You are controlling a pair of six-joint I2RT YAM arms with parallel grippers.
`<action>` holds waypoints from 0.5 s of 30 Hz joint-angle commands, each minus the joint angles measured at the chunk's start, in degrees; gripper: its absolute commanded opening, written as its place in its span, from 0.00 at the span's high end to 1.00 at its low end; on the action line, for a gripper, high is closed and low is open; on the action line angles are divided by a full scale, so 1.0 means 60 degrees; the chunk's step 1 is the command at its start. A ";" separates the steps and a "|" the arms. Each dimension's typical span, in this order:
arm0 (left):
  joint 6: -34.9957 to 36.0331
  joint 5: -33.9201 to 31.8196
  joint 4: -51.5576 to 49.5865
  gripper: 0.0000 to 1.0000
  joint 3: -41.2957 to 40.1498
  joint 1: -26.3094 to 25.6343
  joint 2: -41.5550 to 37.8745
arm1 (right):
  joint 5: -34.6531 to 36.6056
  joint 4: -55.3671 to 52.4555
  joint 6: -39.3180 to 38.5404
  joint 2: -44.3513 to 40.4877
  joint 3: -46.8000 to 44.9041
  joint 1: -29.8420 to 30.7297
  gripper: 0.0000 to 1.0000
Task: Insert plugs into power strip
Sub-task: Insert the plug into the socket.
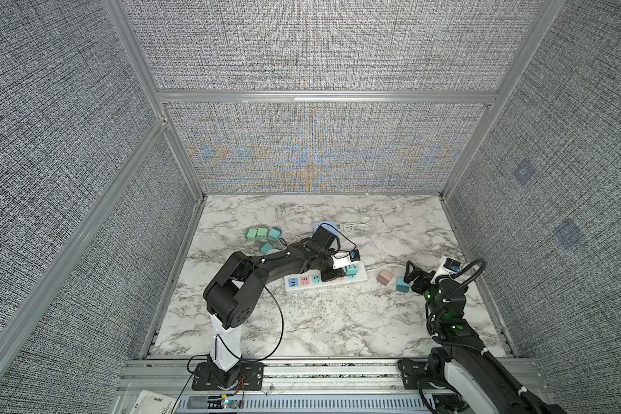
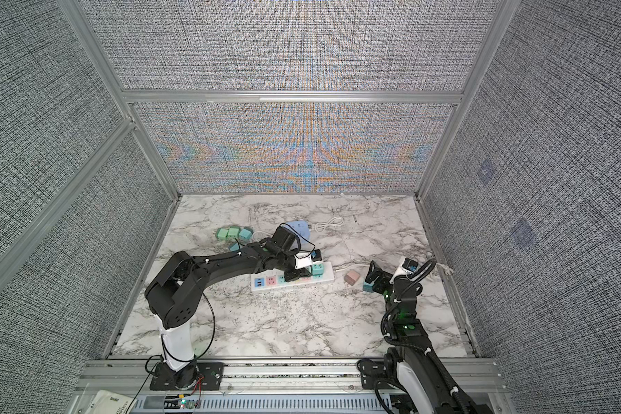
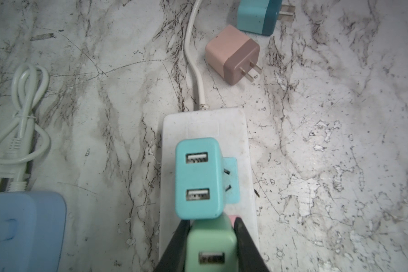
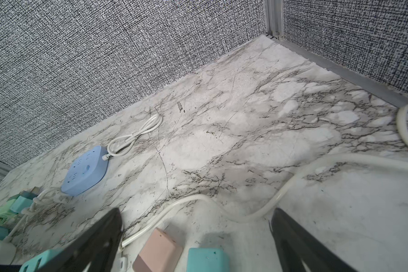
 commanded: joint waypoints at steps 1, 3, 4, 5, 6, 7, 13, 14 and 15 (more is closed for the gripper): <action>0.0170 -0.0188 -0.0702 1.00 0.0016 0.0027 0.0124 | 0.0054 0.0197 0.0055 0.0022 0.0073 -0.0003 0.01; -0.0010 -0.0373 -0.0679 1.00 0.0099 0.0029 0.0184 | 0.0054 0.0190 0.0055 -0.0006 0.0055 -0.0003 0.00; -0.0237 -0.0497 -0.0601 0.86 0.0143 0.0038 0.0192 | 0.0029 0.0192 0.0049 -0.0031 0.0042 -0.0003 0.01; -0.0480 -0.0548 -0.0561 0.74 0.0207 0.0040 0.0157 | -0.0036 0.0206 0.0019 -0.0051 0.0046 -0.0003 0.00; -0.0703 -0.0626 -0.0466 0.47 0.0263 0.0040 0.0102 | -0.0095 0.0242 -0.0011 -0.0065 0.0015 -0.0003 0.00; -0.1132 -0.0778 -0.0237 0.02 0.0284 0.0040 -0.0043 | -0.0146 0.0266 -0.0018 -0.0085 0.0000 -0.0003 0.00; -0.2595 -0.0437 0.1780 0.01 -0.0902 0.0040 -0.1850 | -0.0259 0.0326 -0.0059 -0.0054 -0.0004 -0.0003 0.01; -0.2811 -0.0473 0.2100 0.01 -0.1172 0.0033 -0.2256 | -0.0246 0.0324 -0.0062 -0.0038 0.0020 -0.0003 0.00; -0.3000 -0.0570 0.2314 0.01 -0.1389 0.0035 -0.2586 | -0.0235 0.0324 -0.0051 -0.0016 0.0014 -0.0003 0.01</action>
